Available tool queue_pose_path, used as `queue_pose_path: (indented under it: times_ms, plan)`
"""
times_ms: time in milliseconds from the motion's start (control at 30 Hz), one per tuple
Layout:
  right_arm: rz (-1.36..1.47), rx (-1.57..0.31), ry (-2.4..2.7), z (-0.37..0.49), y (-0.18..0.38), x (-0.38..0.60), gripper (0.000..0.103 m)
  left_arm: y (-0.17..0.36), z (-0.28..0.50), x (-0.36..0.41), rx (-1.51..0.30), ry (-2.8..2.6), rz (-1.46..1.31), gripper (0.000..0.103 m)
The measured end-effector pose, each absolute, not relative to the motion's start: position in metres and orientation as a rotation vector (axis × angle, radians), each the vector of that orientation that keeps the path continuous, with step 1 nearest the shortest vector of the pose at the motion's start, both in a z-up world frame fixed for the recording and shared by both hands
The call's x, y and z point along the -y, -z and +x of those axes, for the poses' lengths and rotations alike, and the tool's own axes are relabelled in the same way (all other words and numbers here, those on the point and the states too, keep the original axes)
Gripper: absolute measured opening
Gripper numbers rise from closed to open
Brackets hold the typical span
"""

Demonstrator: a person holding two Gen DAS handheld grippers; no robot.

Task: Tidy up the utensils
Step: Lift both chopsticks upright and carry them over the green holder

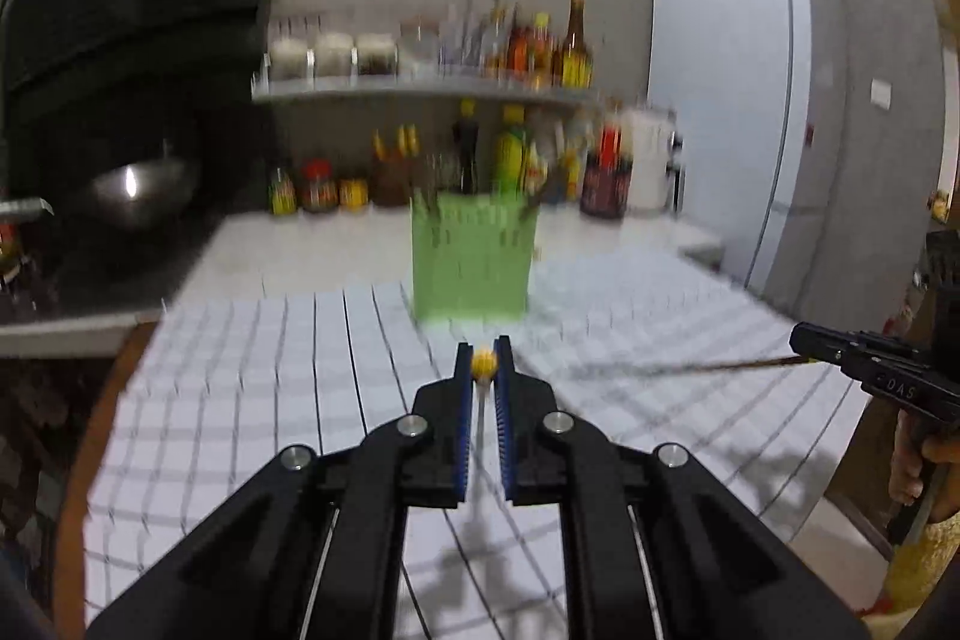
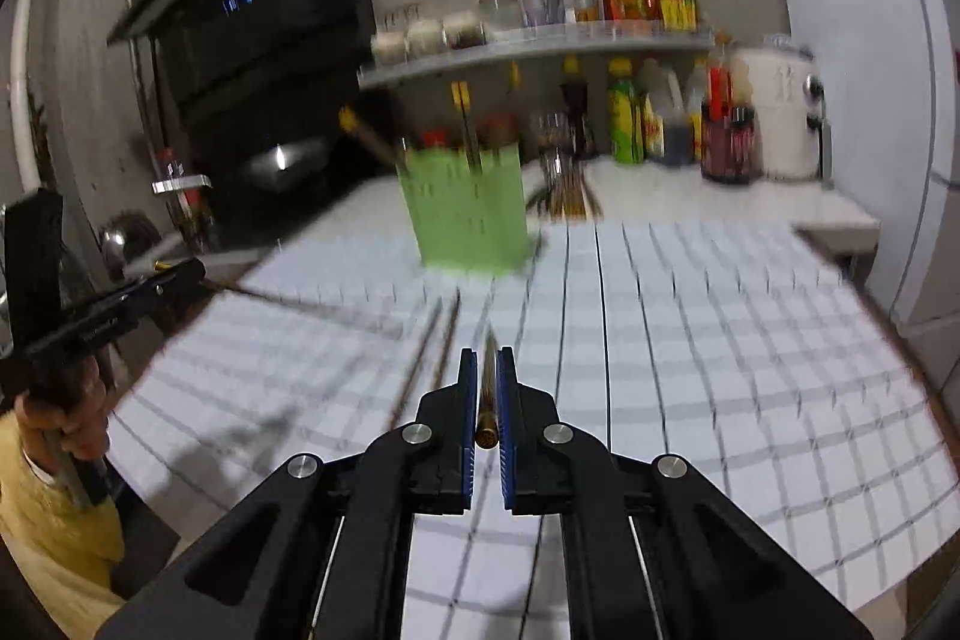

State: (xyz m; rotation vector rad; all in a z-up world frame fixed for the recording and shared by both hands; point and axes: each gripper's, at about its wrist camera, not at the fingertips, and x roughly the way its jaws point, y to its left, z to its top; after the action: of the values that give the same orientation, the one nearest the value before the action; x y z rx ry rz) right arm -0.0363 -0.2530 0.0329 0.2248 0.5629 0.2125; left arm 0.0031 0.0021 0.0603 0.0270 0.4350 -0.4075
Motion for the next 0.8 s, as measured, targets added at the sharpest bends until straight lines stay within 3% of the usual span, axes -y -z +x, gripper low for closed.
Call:
queue_pose_path:
  times_ms: [267, 800]
  plan:
    - [0.178, -0.465, -0.196, -0.021, -0.09, 0.252, 0.007, -0.086, -0.002, -0.006, -0.357, 0.391, 0.016, 0.007]
    - [0.124, -0.465, -0.19, 0.018, -0.112, 0.243, 0.007, -0.092, 0.007, -0.014, -0.356, 0.406, -0.002, 0.007]
